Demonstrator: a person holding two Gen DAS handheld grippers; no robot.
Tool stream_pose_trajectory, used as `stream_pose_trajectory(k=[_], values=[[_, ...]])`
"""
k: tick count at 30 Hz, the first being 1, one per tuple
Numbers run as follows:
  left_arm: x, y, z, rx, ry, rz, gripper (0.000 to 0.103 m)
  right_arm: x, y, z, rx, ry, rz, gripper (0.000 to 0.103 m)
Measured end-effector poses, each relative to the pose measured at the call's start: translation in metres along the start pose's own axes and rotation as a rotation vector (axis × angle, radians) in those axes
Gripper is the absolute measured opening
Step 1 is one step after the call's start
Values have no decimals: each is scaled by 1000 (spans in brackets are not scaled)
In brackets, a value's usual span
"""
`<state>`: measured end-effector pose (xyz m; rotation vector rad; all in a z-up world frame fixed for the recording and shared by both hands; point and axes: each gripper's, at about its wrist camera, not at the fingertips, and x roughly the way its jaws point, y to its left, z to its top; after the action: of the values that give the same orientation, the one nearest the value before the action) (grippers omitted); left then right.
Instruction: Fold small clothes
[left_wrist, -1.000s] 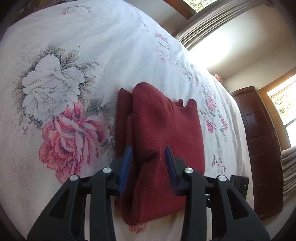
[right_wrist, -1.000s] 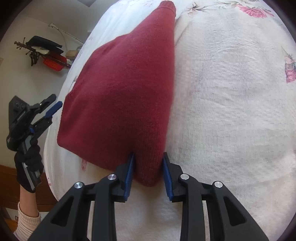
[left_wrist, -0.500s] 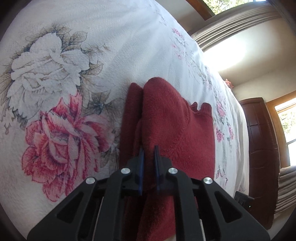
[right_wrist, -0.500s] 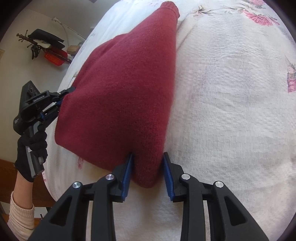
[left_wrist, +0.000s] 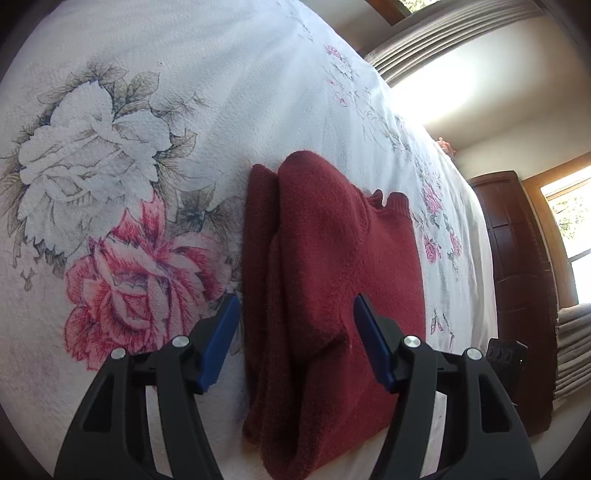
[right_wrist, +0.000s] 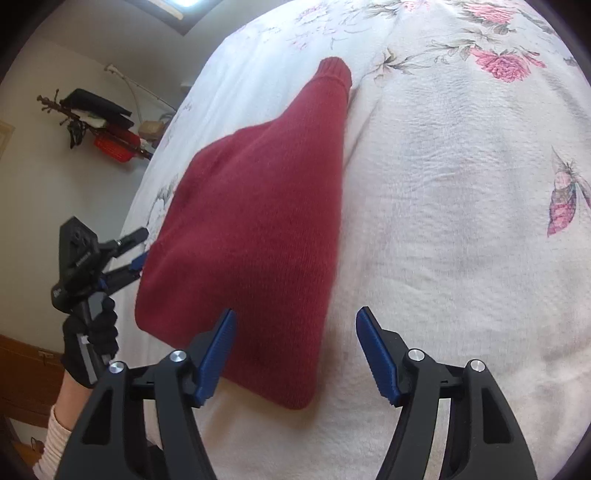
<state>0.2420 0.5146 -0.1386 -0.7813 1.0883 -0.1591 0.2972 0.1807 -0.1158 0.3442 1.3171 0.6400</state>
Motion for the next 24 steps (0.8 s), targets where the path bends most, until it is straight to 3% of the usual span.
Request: stream_pose_trajectory(k=[3,7,12,18,21,24], values=[[19,5,2,-21,56,-48,65,3,-6,11,47,3,68,68],[40,7,5,-15,80,-72,66,13,-7,23,58,14,91,68],[59,-2,8,34,122,-70,67,32,-5,32,56,33,95,68],[73,-12,11,64,159,-72,68,57,-9,34,130,48,162,72],[78,-13,12,59,158,-43,62,65,-12,33,157,47,188,72],[80,-14,11,52,143,-36,50,67,-8,33,160,44,177,70]])
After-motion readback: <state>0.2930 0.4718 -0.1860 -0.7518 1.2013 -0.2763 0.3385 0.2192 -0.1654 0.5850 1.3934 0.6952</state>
